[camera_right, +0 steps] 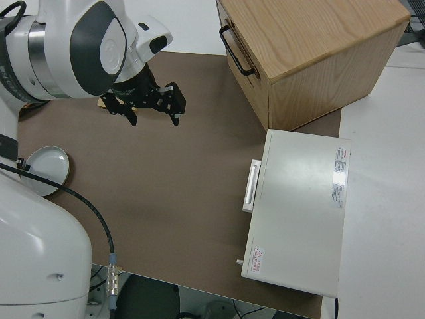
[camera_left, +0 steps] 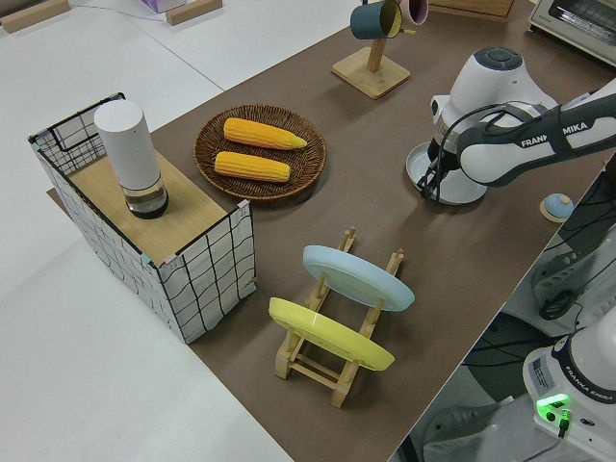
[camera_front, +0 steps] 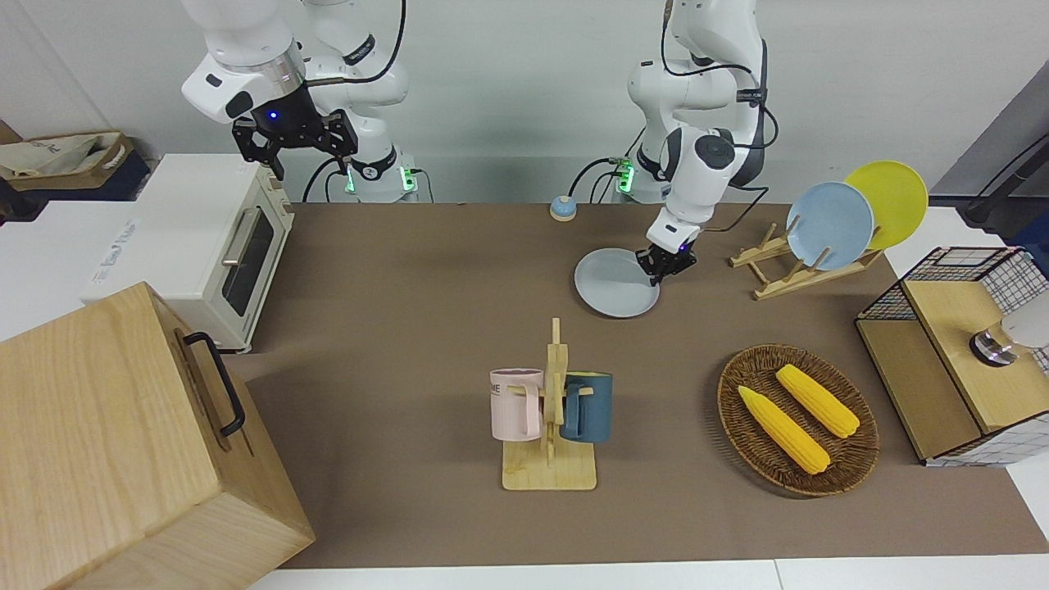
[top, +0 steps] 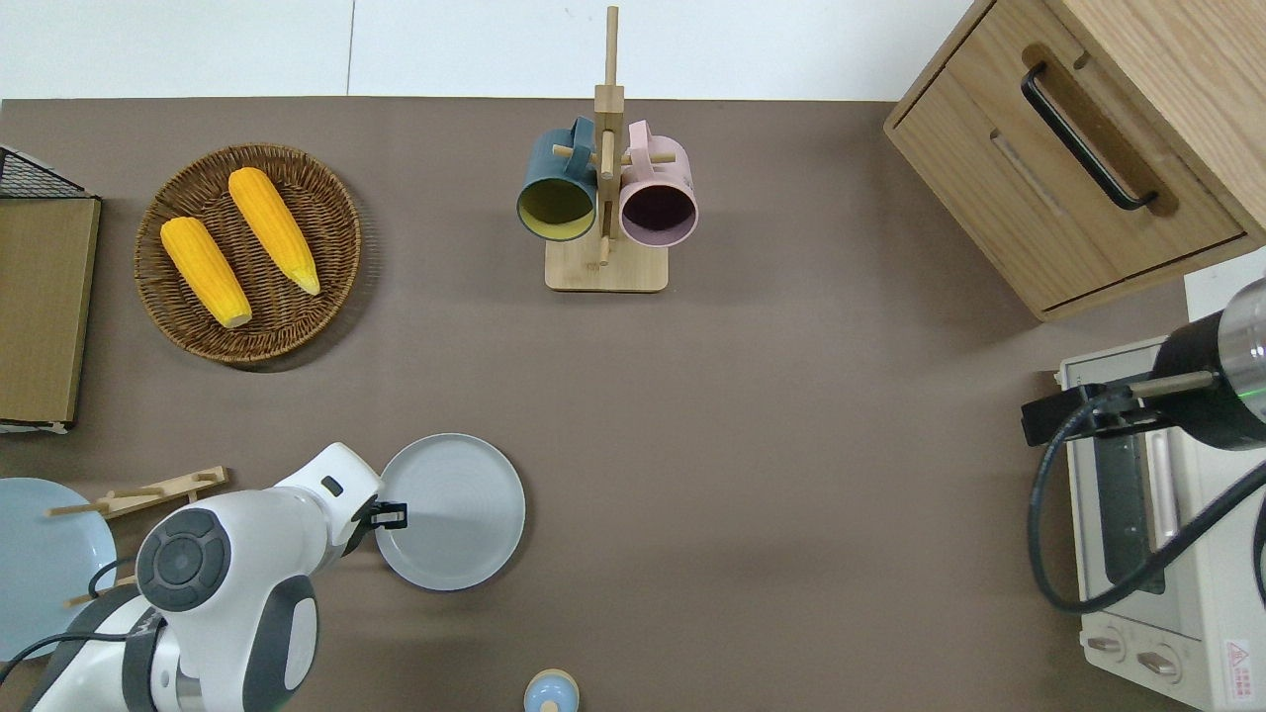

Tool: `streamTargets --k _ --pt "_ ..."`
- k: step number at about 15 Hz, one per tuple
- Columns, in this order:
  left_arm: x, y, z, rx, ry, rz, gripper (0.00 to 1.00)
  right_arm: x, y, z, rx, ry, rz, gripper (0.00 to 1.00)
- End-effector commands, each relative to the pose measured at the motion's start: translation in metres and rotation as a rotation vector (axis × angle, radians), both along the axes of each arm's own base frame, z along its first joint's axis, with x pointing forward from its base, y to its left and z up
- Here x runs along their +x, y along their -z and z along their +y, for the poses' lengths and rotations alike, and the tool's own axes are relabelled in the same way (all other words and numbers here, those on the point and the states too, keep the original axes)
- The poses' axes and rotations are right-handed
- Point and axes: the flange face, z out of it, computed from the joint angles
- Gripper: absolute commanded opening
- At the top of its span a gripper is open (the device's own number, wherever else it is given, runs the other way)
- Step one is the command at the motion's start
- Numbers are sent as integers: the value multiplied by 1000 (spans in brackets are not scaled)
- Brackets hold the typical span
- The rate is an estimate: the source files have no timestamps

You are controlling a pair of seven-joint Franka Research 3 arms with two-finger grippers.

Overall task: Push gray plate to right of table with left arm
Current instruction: 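Push the gray plate with the left gripper away from the basket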

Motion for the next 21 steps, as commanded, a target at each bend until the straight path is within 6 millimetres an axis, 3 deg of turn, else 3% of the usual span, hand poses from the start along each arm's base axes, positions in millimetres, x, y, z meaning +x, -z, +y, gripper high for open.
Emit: streamTargets --k 1,7,15,21 --pt "-3 19 -46 -9 -13 36 0 -3 -4 -1 2 14 4 983" --pt "-18 21 -112 -16 -21 49 0 -3 -4 -2 1 17 4 983" --pt "-27 24 -217 -44 -91 57 0 -3 -4 -1 1 15 4 983" --pt "-35 23 -274 -68 -122 59 0 -3 -4 -1 1 15 4 983"
